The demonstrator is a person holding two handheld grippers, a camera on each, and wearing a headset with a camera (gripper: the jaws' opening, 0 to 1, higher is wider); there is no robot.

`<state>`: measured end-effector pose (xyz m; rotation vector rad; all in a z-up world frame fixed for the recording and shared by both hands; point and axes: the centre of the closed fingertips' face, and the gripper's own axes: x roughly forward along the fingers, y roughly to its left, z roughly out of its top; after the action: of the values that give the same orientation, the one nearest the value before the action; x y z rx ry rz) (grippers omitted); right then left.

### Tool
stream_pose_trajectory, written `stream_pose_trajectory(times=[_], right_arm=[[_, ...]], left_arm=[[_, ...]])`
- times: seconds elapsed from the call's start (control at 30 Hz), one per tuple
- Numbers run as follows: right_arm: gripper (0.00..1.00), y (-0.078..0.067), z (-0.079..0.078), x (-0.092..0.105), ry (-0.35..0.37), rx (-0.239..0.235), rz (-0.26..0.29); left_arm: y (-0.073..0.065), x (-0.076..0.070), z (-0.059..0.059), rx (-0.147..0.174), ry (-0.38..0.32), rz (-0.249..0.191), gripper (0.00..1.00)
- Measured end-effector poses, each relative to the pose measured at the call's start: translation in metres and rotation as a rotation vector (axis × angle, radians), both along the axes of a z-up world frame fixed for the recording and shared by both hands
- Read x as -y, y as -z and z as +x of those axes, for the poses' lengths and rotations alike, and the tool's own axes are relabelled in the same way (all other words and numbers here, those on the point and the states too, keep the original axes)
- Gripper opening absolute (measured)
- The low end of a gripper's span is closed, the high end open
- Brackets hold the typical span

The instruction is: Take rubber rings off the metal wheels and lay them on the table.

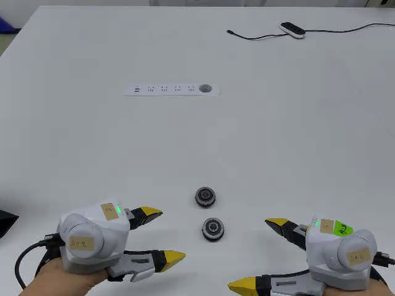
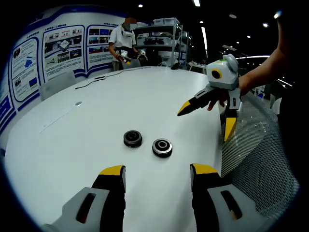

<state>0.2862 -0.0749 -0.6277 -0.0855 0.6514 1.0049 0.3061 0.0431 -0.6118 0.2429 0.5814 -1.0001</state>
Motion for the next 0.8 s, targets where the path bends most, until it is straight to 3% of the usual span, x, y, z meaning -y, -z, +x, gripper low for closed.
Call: stream_pose_trajectory(times=[0.8], right_arm=[[0.93,0.003,0.001,-0.007,0.006,-0.022,0.030]], left_arm=[[0.004,0.025,0.007,0.007,0.080,0.030,0.46]])
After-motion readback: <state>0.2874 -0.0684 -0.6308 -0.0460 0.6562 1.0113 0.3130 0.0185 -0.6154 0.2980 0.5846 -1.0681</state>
